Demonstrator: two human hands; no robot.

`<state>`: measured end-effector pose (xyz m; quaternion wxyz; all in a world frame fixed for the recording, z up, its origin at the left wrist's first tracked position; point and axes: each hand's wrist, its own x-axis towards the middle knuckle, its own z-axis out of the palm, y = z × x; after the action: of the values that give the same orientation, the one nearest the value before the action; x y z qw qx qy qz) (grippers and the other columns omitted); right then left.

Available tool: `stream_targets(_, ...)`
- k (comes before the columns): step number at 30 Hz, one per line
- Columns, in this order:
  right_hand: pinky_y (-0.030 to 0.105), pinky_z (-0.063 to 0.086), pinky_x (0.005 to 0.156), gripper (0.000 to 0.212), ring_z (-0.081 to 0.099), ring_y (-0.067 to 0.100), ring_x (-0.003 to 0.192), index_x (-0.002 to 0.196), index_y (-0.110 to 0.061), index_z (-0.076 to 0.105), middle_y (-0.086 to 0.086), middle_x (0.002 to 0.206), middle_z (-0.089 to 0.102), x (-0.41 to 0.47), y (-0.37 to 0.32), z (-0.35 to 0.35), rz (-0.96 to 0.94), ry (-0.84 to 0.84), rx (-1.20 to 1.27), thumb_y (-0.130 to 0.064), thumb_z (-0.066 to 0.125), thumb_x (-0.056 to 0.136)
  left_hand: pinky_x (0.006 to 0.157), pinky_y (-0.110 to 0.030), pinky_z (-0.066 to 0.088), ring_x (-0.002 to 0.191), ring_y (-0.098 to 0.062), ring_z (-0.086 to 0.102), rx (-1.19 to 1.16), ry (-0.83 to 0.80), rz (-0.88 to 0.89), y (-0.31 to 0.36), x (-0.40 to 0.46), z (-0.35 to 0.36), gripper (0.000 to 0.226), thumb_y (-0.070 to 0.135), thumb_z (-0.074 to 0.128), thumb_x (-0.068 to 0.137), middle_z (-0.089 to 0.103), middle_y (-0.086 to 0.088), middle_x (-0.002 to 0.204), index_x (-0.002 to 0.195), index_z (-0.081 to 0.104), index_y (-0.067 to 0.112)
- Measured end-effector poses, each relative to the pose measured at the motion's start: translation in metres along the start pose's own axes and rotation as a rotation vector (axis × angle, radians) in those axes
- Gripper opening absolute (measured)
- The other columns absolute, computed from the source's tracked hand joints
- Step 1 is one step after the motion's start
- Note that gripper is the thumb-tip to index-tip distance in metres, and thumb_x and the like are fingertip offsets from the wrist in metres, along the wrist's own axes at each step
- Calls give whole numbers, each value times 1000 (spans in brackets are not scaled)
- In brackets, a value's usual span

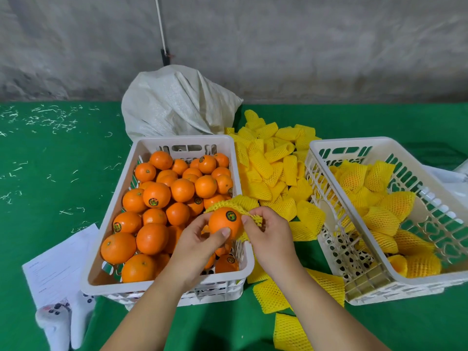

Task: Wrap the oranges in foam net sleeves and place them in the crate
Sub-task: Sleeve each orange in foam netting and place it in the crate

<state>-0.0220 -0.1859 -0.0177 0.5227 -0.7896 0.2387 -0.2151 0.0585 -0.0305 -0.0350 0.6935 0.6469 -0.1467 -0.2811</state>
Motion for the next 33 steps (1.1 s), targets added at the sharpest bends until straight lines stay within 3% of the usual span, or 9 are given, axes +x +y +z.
stream_targets(4,13,27,47,9,45,3,51,99,-28,59,-17,64,53,-17,-8,2,-231,-62,-102,-35,66,99,73,-37,62,86,-16,71,46,217,101,-4,0,11,62,36,83,75,64,-5,106,121,40,33)
stream_targets(6,10,31,54,10,50,-1,66,102,-28,58,-18,79,53,-23,-12,6,-322,-48,-132,-36,64,98,77,-40,64,89,-19,73,-44,293,97,-2,1,15,59,20,75,86,61,-12,112,127,36,38)
stream_targets(11,8,43,74,24,50,0,103,116,-25,56,-14,108,43,-23,-9,6,-319,5,-93,-22,59,92,97,-46,60,123,-31,68,-213,-66,94,-1,-3,12,59,18,62,97,66,-11,140,152,48,34)
stream_targets(15,13,45,87,23,56,12,112,116,-13,65,-1,122,52,-16,-8,-5,-388,18,-165,-3,61,95,92,-38,58,114,-21,69,-45,-135,113,-6,-3,3,68,13,75,91,69,-5,129,149,50,38)
stream_targets(18,30,49,93,27,57,24,114,113,-8,69,7,120,61,-12,-15,-12,-506,35,-313,1,64,88,78,-33,55,94,-18,71,134,-46,108,-7,-4,12,55,31,83,86,74,0,111,135,58,35)
stream_targets(22,30,50,88,30,59,24,103,110,-5,71,10,109,64,-22,-15,-17,-709,57,-369,-9,53,87,70,-36,56,83,-17,70,199,119,133,-5,-6,19,46,52,67,79,75,4,92,116,67,25)
stream_targets(26,39,53,96,56,52,22,121,141,-17,53,1,134,46,-35,-11,-7,-389,-43,-289,-13,64,86,87,-43,62,104,-19,73,117,117,124,-7,-5,9,37,18,71,94,76,2,112,131,62,21)
stream_targets(29,16,47,98,78,38,1,135,153,-36,27,-17,148,27,-38,-10,-6,-228,-259,-142,-21,64,87,92,-36,61,118,-18,69,30,102,141,-6,-7,6,60,8,82,85,72,6,124,136,55,23)
stream_targets(33,13,51,86,63,58,-6,117,137,-43,41,-25,132,55,-36,-20,0,60,-232,393,-60,61,80,93,-33,58,118,-12,67,96,152,275,-8,-8,7,68,19,85,81,67,15,126,138,49,26)
